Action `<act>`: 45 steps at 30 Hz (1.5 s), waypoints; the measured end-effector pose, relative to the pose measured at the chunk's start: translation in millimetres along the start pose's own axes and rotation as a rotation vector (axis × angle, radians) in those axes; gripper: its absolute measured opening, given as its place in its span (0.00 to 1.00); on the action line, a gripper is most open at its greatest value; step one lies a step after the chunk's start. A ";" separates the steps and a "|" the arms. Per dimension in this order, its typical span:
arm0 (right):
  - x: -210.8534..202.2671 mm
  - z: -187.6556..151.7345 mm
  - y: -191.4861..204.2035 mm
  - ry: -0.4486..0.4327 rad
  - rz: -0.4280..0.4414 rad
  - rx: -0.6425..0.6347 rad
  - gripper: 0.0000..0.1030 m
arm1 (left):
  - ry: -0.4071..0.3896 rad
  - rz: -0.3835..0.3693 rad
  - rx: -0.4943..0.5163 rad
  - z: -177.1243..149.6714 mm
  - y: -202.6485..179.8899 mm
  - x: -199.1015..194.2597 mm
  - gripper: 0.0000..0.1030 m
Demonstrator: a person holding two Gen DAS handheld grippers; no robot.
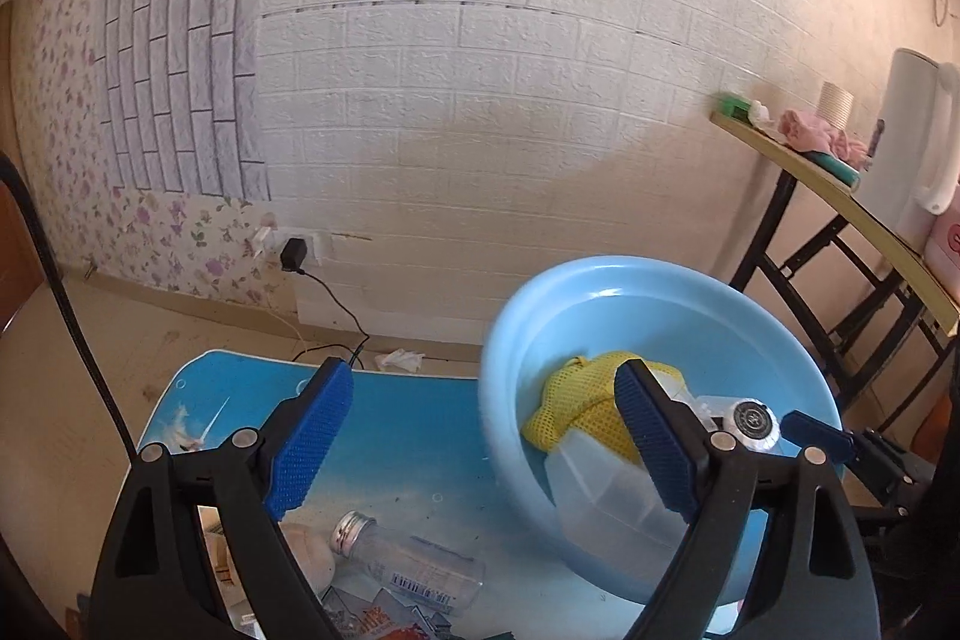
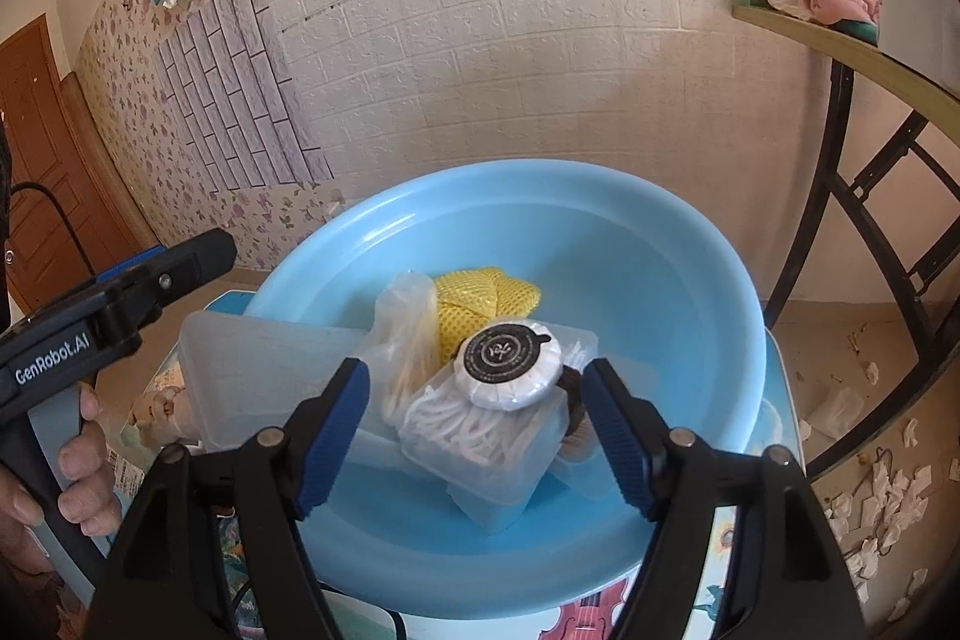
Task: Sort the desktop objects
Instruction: 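Lower both items into the basin and open both grippers, then withdraw both grippers from the basin back over the table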
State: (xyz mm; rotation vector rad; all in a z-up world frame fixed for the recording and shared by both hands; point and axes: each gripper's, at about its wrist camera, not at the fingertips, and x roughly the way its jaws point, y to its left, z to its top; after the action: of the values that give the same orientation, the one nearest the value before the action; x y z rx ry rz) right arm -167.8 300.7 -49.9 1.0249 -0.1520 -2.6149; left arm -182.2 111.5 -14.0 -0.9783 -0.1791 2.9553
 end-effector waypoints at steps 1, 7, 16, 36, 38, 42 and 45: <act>0.2 0.2 -0.4 -0.002 0.005 0.002 0.75 | 0.002 0.013 -0.019 -0.4 3.8 1.6 0.86; 1.9 -0.3 4.4 -0.034 0.014 -0.060 0.75 | -0.007 0.109 -0.073 -4.2 15.5 10.6 0.86; 8.8 -3.8 -3.4 -0.074 0.029 -0.109 0.76 | -0.021 0.151 0.022 -8.2 -6.8 13.2 0.86; -11.2 -3.7 12.2 -0.102 0.016 -0.117 0.76 | -0.034 0.132 -0.012 -10.2 1.0 -5.1 0.86; -13.0 -1.5 12.0 -0.105 0.013 -0.114 0.76 | -0.036 0.128 -0.015 -10.3 1.8 -5.7 0.86; -20.7 0.0 14.3 -0.128 0.005 -0.113 0.76 | -0.043 0.115 -0.024 -11.0 2.9 -6.9 0.86; -26.6 0.3 18.9 -0.138 0.020 -0.118 0.76 | -0.053 0.105 -0.020 -12.3 2.7 -11.6 0.86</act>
State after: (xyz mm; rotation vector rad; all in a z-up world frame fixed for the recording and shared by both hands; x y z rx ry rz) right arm -144.8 292.0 -28.5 0.8005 -0.0393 -2.6413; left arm -165.5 109.4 -17.2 -0.9406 -0.1637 3.0831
